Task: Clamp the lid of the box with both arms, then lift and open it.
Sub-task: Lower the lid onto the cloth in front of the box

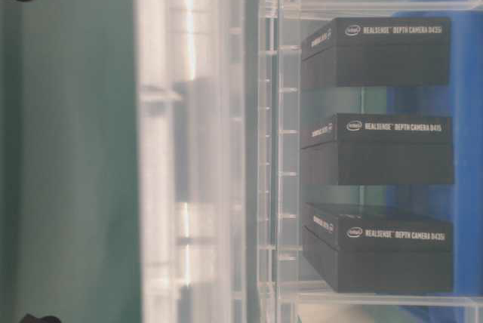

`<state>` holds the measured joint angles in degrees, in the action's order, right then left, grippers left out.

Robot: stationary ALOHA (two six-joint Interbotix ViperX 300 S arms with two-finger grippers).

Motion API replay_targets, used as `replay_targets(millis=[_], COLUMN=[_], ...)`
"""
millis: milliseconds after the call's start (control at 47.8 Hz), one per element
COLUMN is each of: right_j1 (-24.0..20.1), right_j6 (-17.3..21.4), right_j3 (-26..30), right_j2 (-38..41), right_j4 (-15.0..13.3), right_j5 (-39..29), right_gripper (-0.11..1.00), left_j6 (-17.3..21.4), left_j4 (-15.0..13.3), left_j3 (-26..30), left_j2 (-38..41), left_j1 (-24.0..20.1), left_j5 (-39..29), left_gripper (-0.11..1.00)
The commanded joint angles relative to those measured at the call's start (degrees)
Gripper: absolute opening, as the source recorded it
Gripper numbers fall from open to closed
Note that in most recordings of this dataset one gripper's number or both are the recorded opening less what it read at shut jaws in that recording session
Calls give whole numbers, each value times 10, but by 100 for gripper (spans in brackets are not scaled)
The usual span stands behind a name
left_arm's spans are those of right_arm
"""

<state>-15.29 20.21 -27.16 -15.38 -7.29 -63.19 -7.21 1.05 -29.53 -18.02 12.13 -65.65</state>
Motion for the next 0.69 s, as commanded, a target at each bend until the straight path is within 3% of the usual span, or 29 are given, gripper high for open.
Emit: replay_targets(millis=[0, 670], right_j1=[3, -3], right_j6=[4, 11], right_j3=[50, -2], right_j2=[4, 24], right_j4=[-12, -11], right_j5=[30, 95], right_gripper=[0, 0], left_j6=[-11, -34], left_j4=[4, 4], left_j3=[16, -19], left_j2=[-2, 38], left_j1=[-6, 12], left_j5=[47, 115], left_gripper=[1, 1])
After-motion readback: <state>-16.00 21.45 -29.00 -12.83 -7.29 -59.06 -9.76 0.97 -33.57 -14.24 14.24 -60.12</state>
